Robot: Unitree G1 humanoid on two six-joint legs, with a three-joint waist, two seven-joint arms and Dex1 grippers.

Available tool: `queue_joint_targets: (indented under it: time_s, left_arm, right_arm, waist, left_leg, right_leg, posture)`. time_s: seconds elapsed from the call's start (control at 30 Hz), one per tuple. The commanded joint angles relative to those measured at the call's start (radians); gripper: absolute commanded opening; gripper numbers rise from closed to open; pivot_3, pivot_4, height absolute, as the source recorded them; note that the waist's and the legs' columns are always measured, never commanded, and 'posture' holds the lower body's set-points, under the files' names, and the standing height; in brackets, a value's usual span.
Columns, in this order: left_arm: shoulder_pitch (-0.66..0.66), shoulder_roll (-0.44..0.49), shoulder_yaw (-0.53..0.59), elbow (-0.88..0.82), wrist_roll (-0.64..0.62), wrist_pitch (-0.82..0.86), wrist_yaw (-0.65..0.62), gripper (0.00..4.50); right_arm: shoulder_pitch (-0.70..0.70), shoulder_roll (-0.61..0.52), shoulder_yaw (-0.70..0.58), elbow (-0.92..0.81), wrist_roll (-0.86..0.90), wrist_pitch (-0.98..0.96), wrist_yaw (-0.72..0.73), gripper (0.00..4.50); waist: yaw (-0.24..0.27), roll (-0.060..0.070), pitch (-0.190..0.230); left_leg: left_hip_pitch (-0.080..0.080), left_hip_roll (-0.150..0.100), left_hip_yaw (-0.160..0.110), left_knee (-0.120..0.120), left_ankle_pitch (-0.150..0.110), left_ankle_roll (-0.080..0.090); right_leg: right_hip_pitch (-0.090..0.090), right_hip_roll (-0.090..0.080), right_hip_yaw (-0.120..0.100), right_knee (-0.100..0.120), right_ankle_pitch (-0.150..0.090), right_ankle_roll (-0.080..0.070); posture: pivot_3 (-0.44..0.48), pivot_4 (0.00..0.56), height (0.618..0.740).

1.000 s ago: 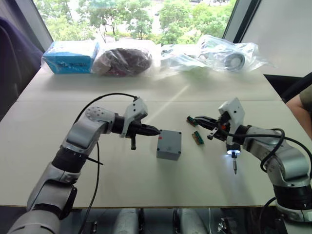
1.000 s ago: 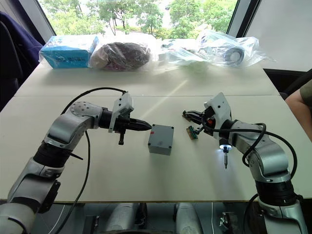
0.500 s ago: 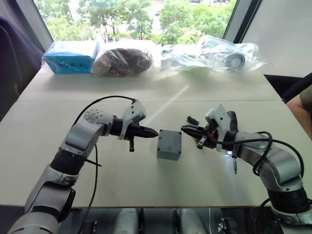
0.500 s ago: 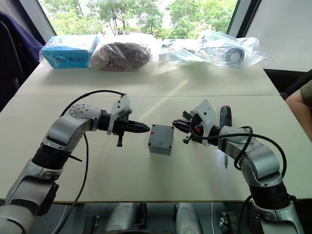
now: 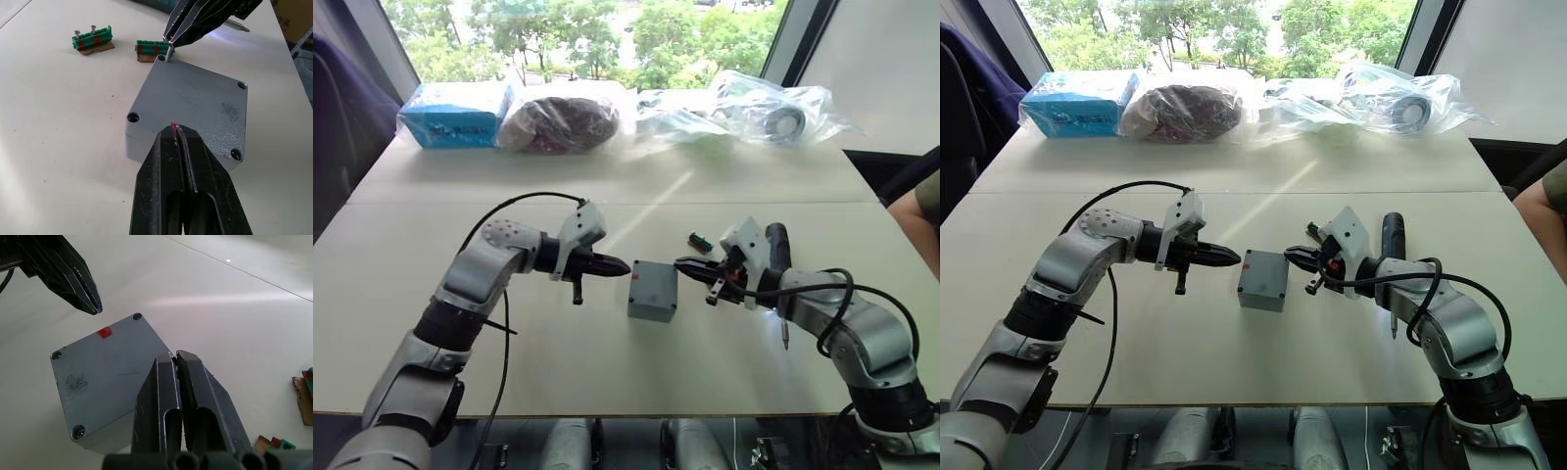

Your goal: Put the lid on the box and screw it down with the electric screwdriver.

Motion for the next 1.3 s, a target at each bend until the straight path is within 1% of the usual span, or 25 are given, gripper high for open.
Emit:
queue_joint_targets:
  time_s: [0.03,0.43,0.87,0.93,0.97,1.0,1.03,1.07,1.17,1.2,1.23,1.27,1.3]
  left_arm:
    - [-0.008,0.002,0.010,-0.019,-0.008,-0.021,-0.002,0.00]
    - [-0.006,0.003,0.013,-0.021,-0.010,-0.019,0.000,0.00]
    - [-0.012,-0.005,0.013,-0.016,-0.010,-0.021,0.000,0.00]
    - [-0.013,-0.007,0.015,-0.016,-0.013,-0.020,0.001,0.00]
    - [-0.014,-0.009,0.016,-0.016,-0.015,-0.018,0.002,0.00]
    - [-0.015,-0.010,0.017,-0.016,-0.016,-0.016,0.002,0.00]
    - [-0.016,-0.011,0.018,-0.017,-0.017,-0.015,0.003,0.00]
    - [-0.016,-0.013,0.019,-0.017,-0.018,-0.014,0.003,0.00]
    - [-0.017,-0.020,0.022,-0.020,-0.022,-0.013,0.006,0.00]
    - [-0.016,-0.024,0.026,-0.022,-0.025,-0.012,0.008,0.00]
    - [-0.021,-0.031,0.038,-0.027,-0.040,-0.006,0.011,0.00]
    - [-0.025,-0.037,0.046,-0.033,-0.050,0.000,0.014,0.00]
    - [-0.036,-0.046,0.058,-0.043,-0.070,0.011,0.014,0.00]
  right_arm:
    - [-0.003,-0.005,0.000,-0.002,-0.012,-0.022,0.006,0.08]
    - [-0.026,0.012,-0.002,0.028,-0.029,-0.038,0.002,0.08]
    - [-0.010,0.015,0.009,0.018,-0.025,-0.029,0.000,0.08]
    - [-0.008,0.012,0.008,0.016,-0.027,-0.033,0.003,0.59]
    - [-0.007,0.009,0.007,0.015,-0.027,-0.034,0.007,0.71]
    - [-0.006,0.006,0.006,0.014,-0.026,-0.034,0.010,1.22]
    - [-0.006,0.002,0.003,0.012,-0.024,-0.033,0.014,1.58]
    - [-0.007,-0.001,0.000,0.011,-0.024,-0.031,0.015,2.07]
    - [-0.013,-0.010,-0.018,0.008,-0.018,-0.022,0.014,3.21]
    - [-0.015,-0.010,-0.028,0.007,-0.016,-0.015,0.006,3.69]
    - [-0.024,-0.001,-0.061,0.000,0.020,0.035,-0.015,4.00]
    - [-0.028,0.005,-0.087,-0.005,0.047,0.072,-0.028,4.00]
    - [-0.042,0.006,-0.139,-0.015,0.087,0.143,-0.060,4.00]
  waist:
    - [0.001,0.000,0.000]
    - [0.000,0.000,0.000]
    - [0.000,0.000,0.000]
    - [0.000,0.000,0.000]
    - [0.000,0.000,0.000]
    - [0.000,0.000,0.000]
    - [0.000,0.000,0.000]
    - [0.000,0.000,0.000]
    - [0.000,0.000,0.000]
    - [0.001,0.000,0.000]
    - [0.001,0.000,0.000]
    - [0.001,0.000,0.000]
    - [0.001,0.000,0.000]
  left_leg:
    - [0.000,0.000,0.000,0.000,0.000,0.000]
    - [0.000,0.000,0.000,0.000,0.000,0.000]
    - [0.000,0.000,0.000,0.000,0.000,0.000]
    - [0.000,0.000,0.000,0.000,0.000,0.000]
    - [0.000,0.000,0.000,0.000,0.000,0.000]
    - [0.000,0.000,0.000,0.000,0.000,0.000]
    - [0.000,0.000,0.000,0.000,0.000,0.000]
    - [0.000,0.000,0.000,0.000,0.000,0.000]
    - [0.000,0.000,0.000,0.000,0.000,0.000]
    - [0.000,0.000,0.000,0.000,0.000,0.000]
    - [0.000,0.000,0.000,0.000,0.000,0.000]
    - [0.000,0.000,0.000,0.000,0.000,0.000]
    - [0.000,0.000,0.000,0.000,0.000,0.000]
  right_leg:
    - [0.000,0.000,0.000,0.000,0.000,0.000]
    - [0.000,0.000,0.000,0.000,0.000,0.000]
    - [0.000,0.000,0.000,0.000,0.000,0.000]
    - [0.000,0.000,0.000,0.000,0.000,0.000]
    - [0.000,0.000,0.000,0.000,0.000,0.000]
    - [0.000,0.000,0.000,0.000,0.000,0.000]
    - [0.000,0.000,0.000,0.000,0.000,0.000]
    - [0.000,0.000,0.000,0.000,0.000,0.000]
    - [0.000,0.000,0.000,0.000,0.000,0.000]
    - [0.000,0.000,0.000,0.000,0.000,0.000]
    - [0.000,0.000,0.000,0.000,0.000,0.000]
    - [0.000,0.000,0.000,0.000,0.000,0.000]
    - [0.000,0.000,0.000,0.000,0.000,0.000]
  posture:
    - [0.000,0.150,0.740]
    - [0.000,0.150,0.740]
    - [0.000,0.150,0.740]
    - [0.000,0.150,0.740]
    - [0.000,0.150,0.740]
    - [0.000,0.150,0.740]
    - [0.000,0.150,0.740]
    - [0.000,0.150,0.740]
    - [0.000,0.150,0.740]
    - [0.000,0.150,0.740]
    - [0.000,0.150,0.740]
    - [0.000,0.150,0.740]
    - [0.000,0.150,0.740]
